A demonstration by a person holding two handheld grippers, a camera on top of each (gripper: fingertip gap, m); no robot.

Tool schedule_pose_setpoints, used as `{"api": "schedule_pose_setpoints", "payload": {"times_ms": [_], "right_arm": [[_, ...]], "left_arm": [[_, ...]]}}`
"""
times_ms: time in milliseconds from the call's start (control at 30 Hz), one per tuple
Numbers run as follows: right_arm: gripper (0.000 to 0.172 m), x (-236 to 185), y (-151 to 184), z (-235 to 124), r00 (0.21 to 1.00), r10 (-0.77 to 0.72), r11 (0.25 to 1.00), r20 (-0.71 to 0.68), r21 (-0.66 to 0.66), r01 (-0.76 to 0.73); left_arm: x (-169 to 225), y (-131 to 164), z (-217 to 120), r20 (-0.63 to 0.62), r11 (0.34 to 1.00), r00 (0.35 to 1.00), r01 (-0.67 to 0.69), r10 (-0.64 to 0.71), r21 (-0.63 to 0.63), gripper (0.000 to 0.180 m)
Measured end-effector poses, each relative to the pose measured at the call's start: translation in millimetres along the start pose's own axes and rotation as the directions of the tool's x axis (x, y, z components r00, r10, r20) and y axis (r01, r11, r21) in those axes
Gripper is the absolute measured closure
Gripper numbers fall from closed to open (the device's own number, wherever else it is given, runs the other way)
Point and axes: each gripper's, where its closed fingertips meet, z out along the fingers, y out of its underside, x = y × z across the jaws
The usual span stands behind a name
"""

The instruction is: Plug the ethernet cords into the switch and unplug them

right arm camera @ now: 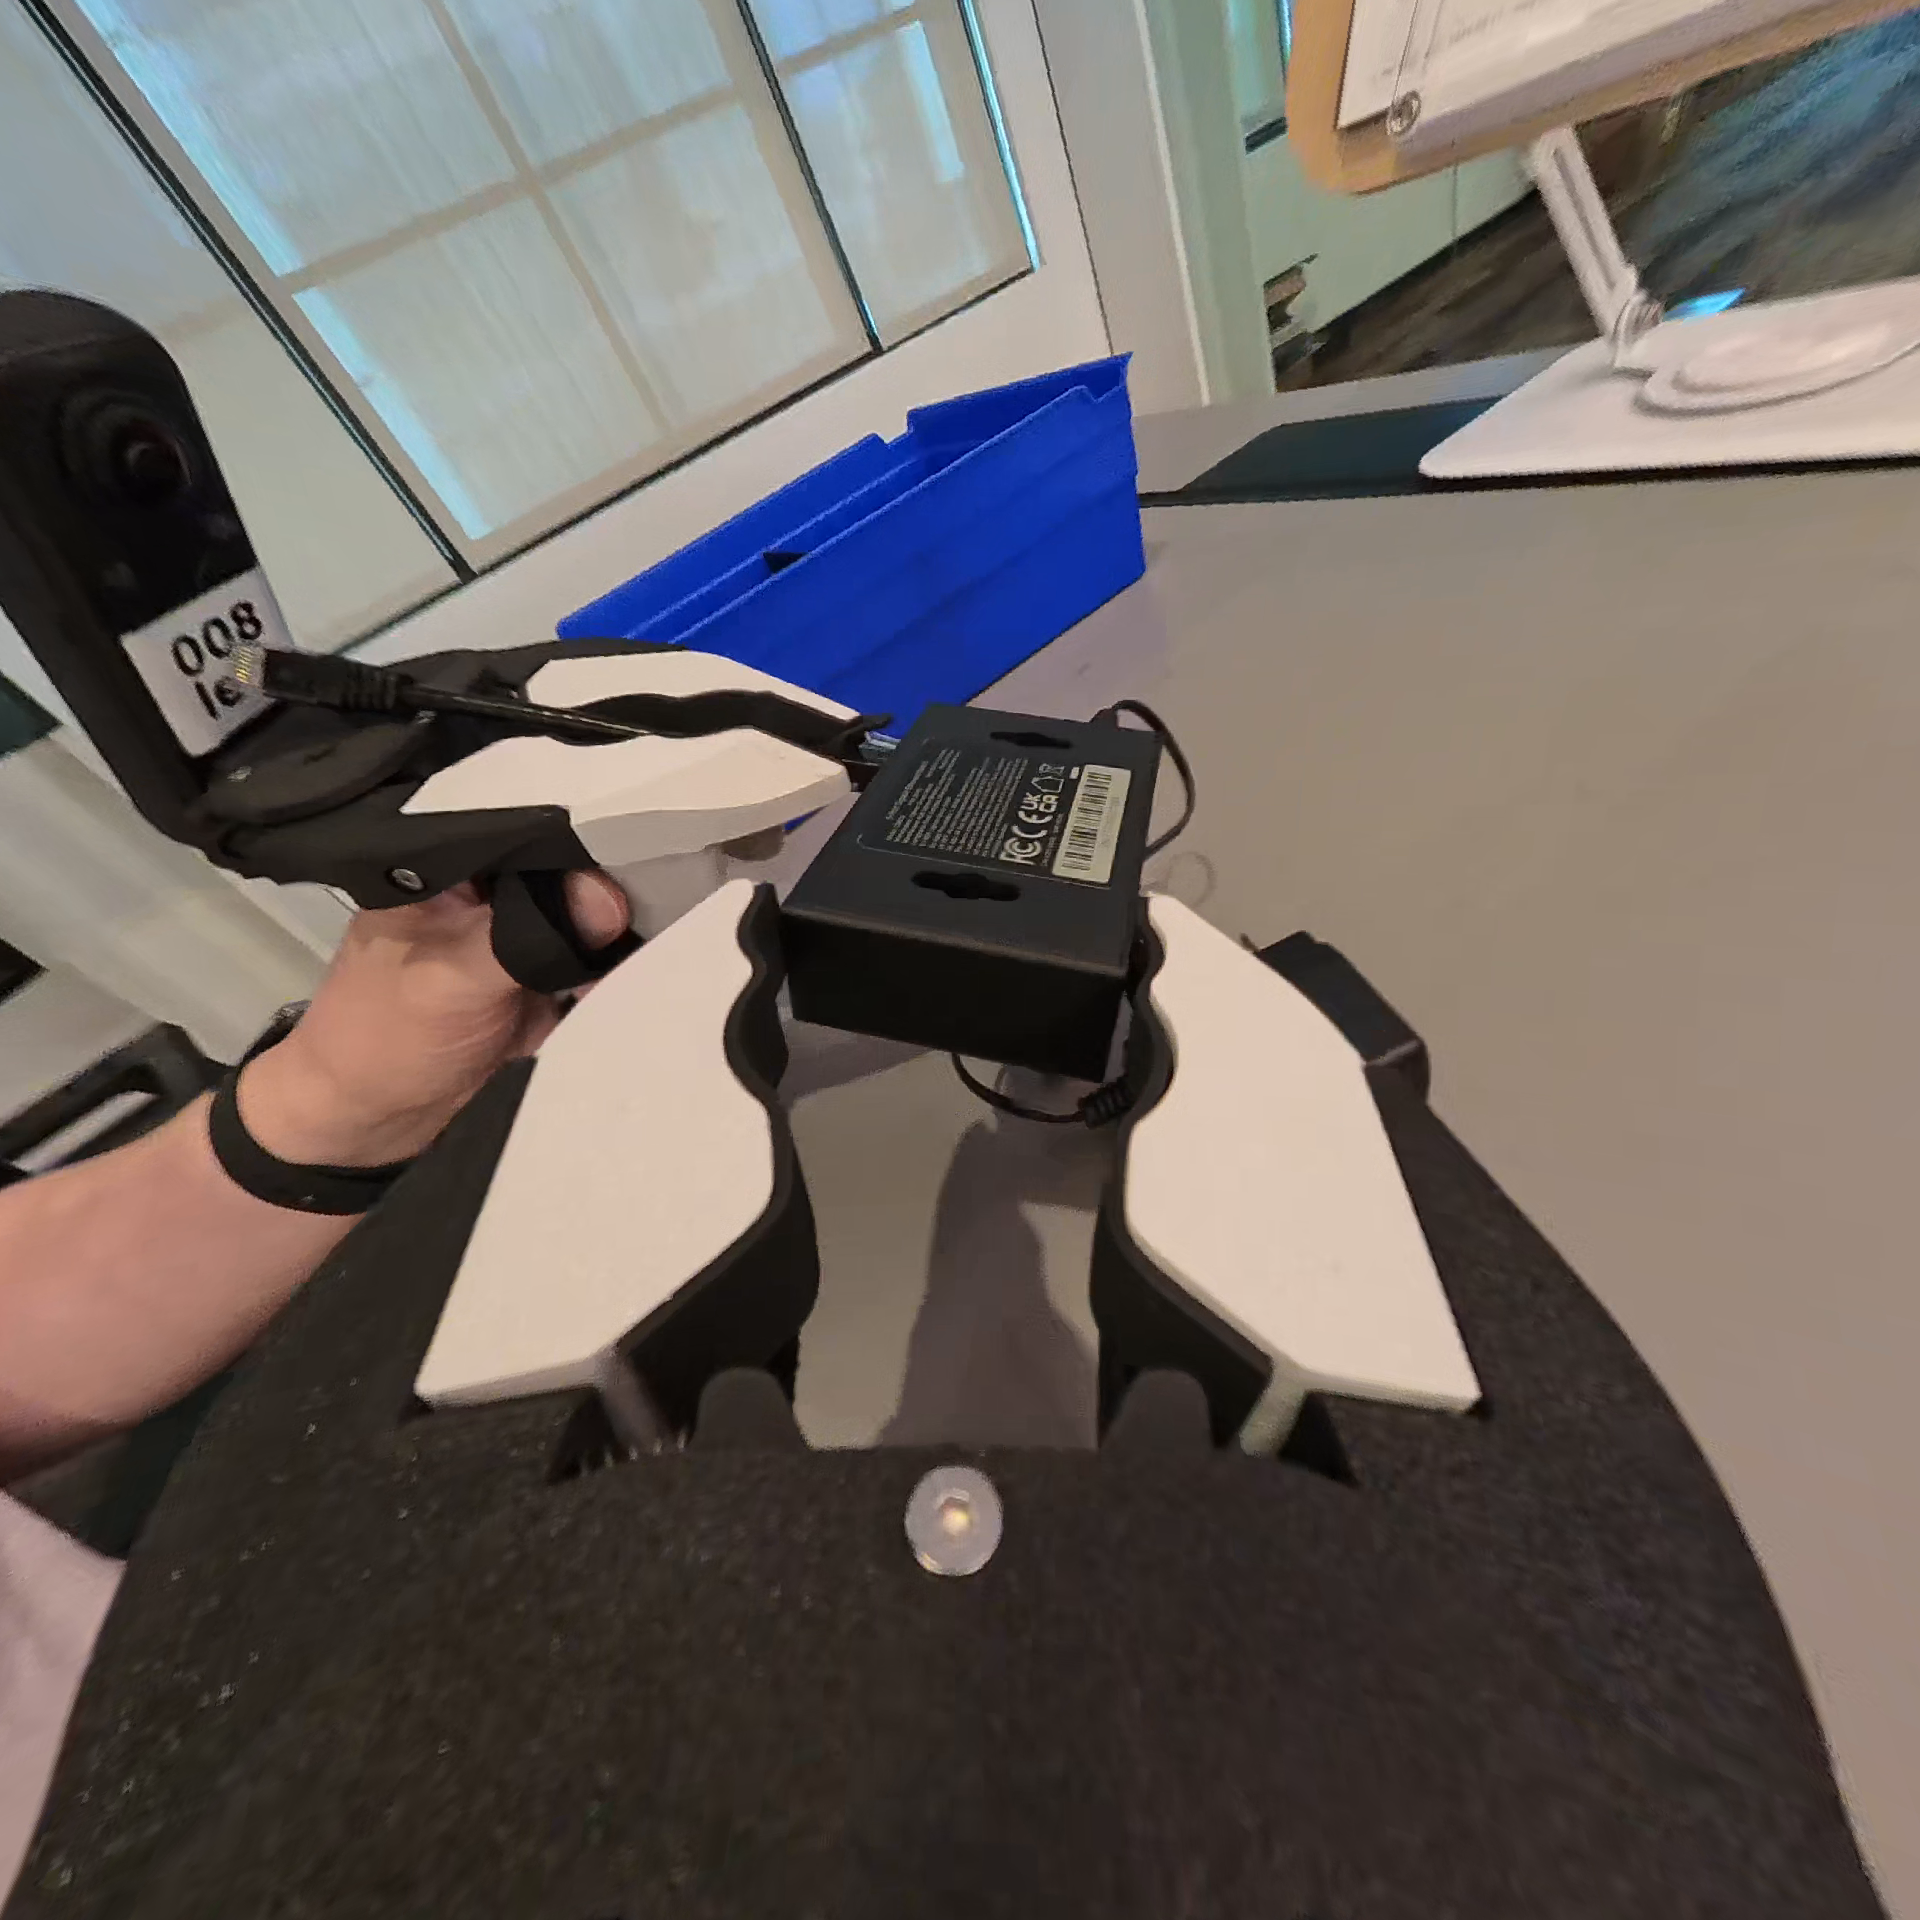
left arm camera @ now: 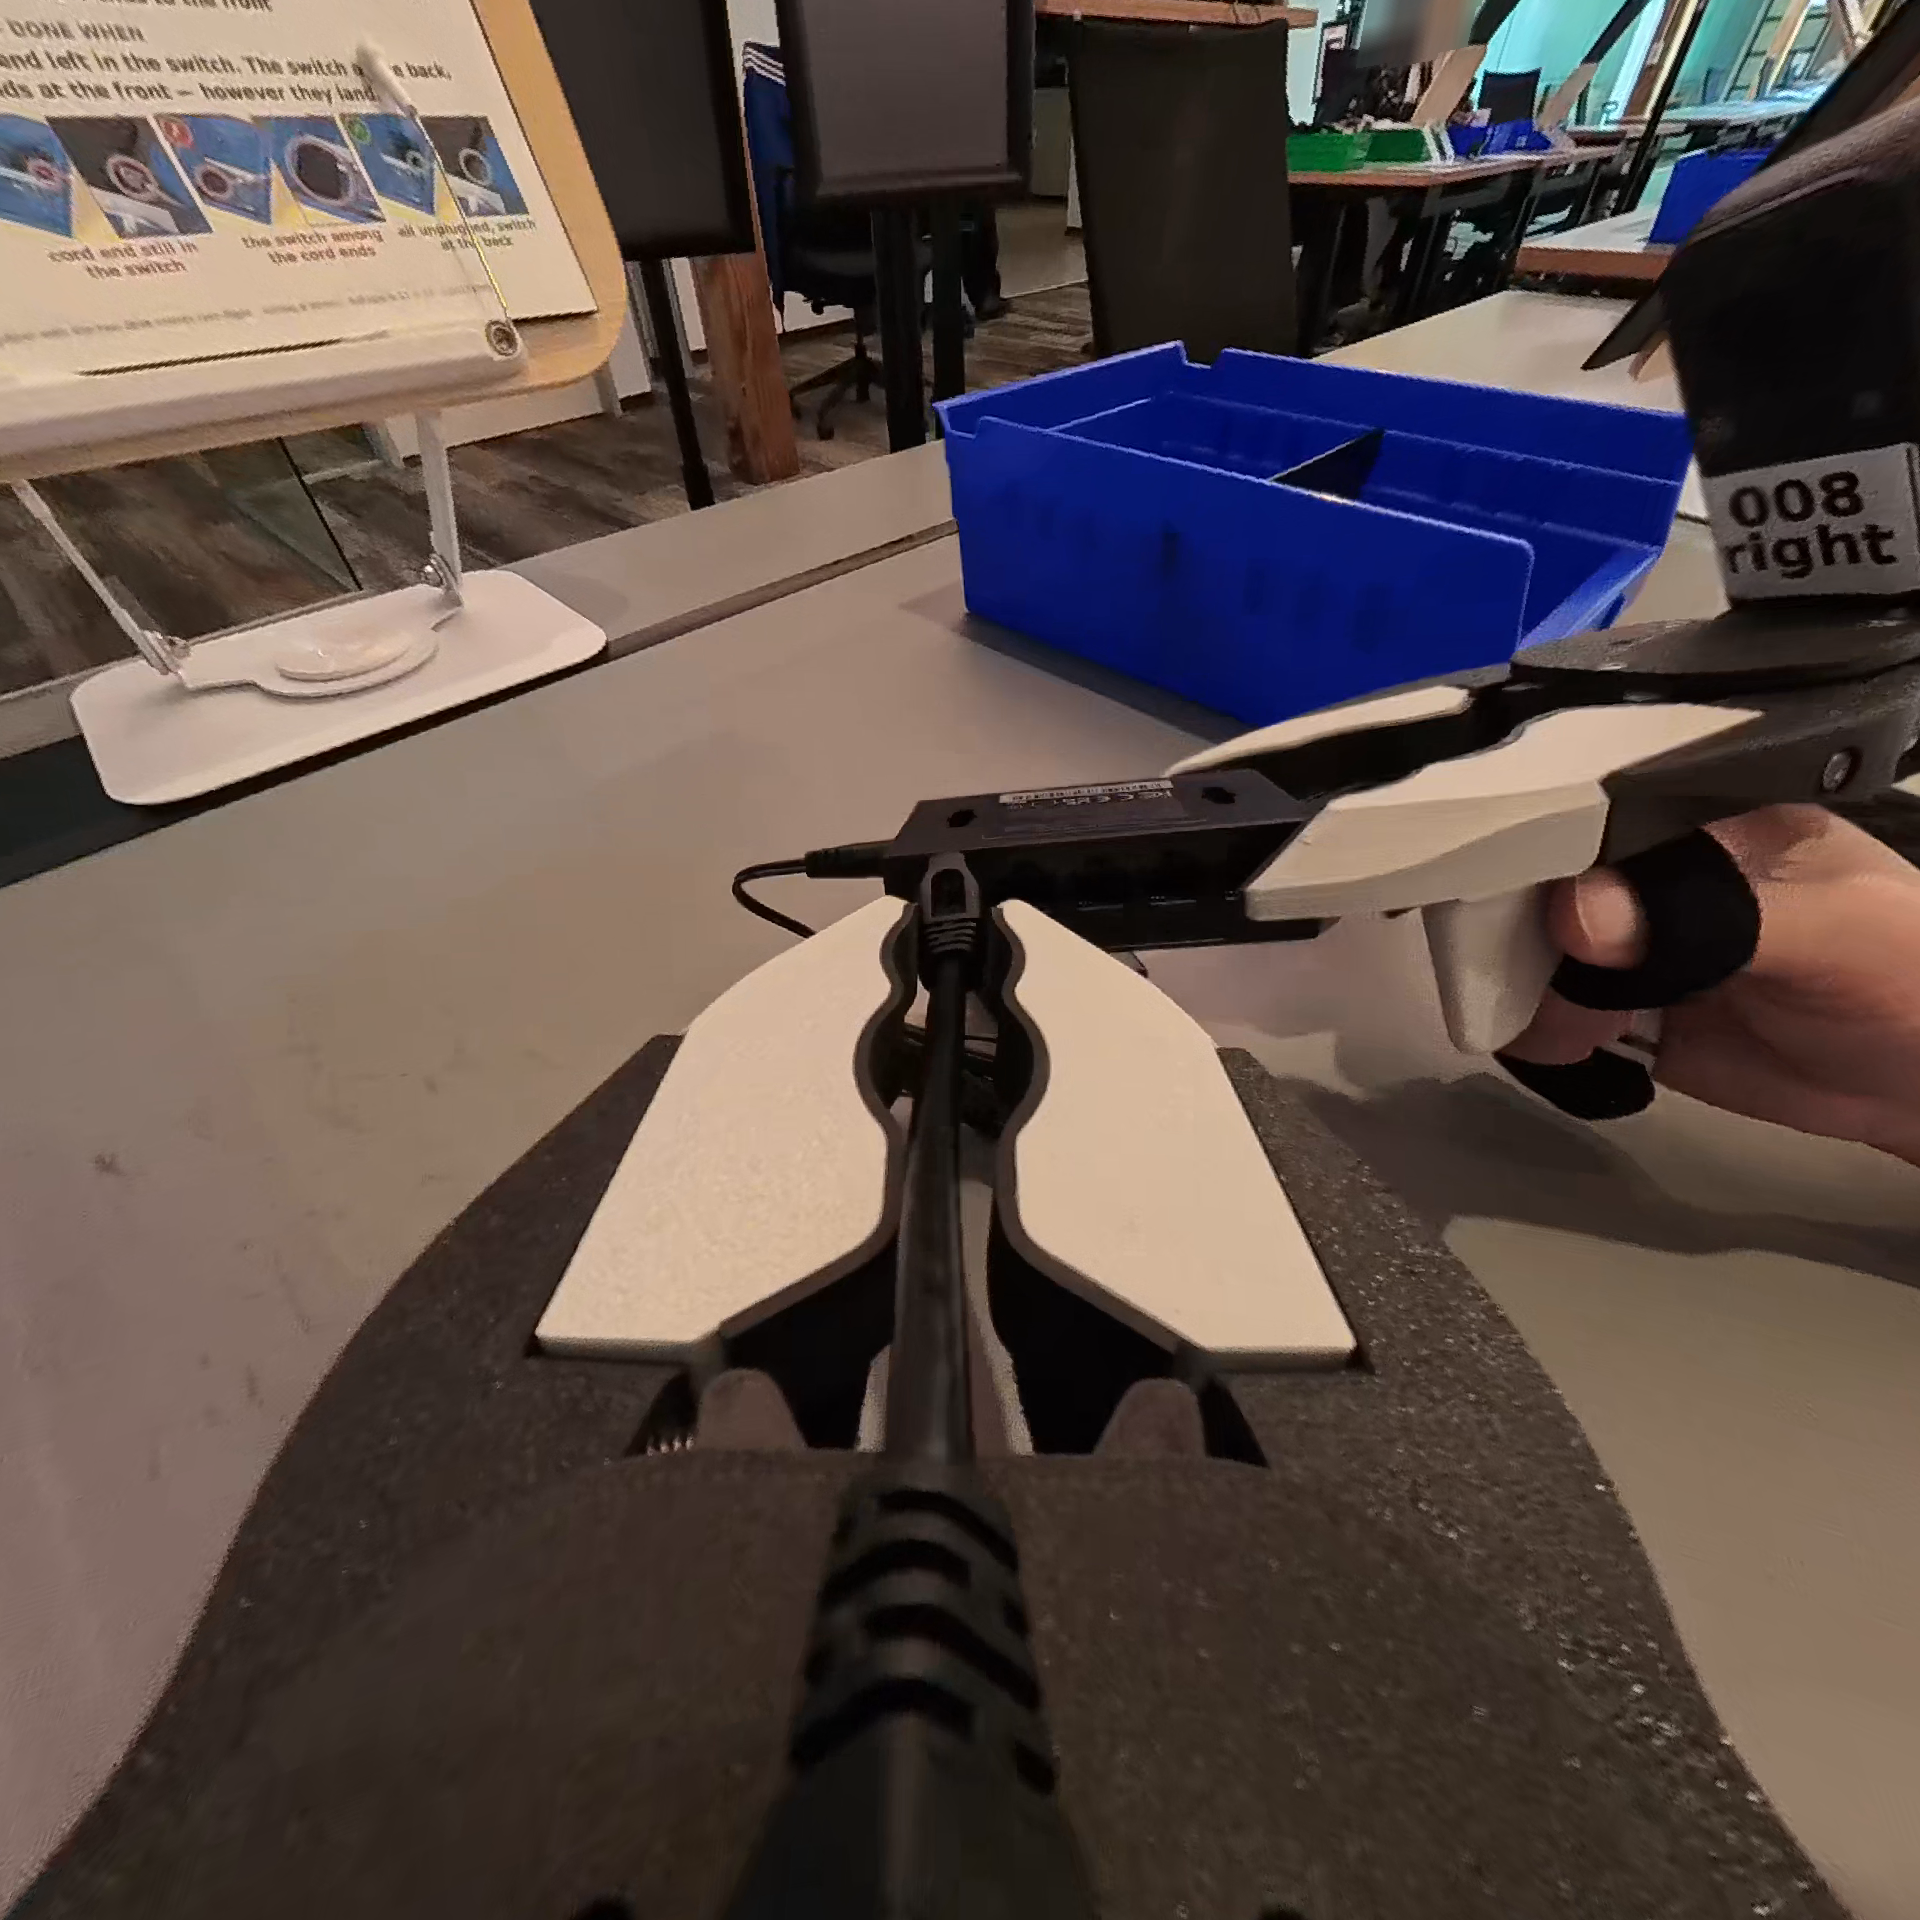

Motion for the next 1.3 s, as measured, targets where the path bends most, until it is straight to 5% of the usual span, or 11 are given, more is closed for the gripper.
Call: {"api": "schedule_pose_setpoints", "payload": {"times_ms": [267,567,867,1067,1300], "right_arm": [[0.107,8.1,16.7,1.1,0.976,0.216,0.971,0.019,-0.110,-0.213],[0.107,18.7,35.7,2.8,0.957,0.283,0.921,-0.064,-0.260,-0.290],[0.101,19.5,39.2,0.7,0.972,0.224,0.843,-0.072,-0.487,-0.230],[0.089,14.2,34.6,3.2,0.958,0.287,0.811,-0.025,-0.526,-0.256],[0.107,24.5,38.2,6.9,0.986,0.159,0.820,-0.053,-0.549,-0.162]], "left_arm": [[4.1,7.5,7.0,0.029,0.995,0.996,-0.081,0.083,-0.049,0.169],[10.8,9.9,13.0,0.073,0.980,0.979,-0.183,0.189,-0.082,0.169],[11.3,4.0,13.6,0.102,0.970,0.965,-0.235,0.241,-0.066,0.169],[9.3,3.0,13.2,0.115,0.968,0.962,-0.242,0.248,-0.060,0.169],[9.4,-2.8,11.2,0.138,0.959,0.949,-0.280,0.283,-0.041,0.169]]}}
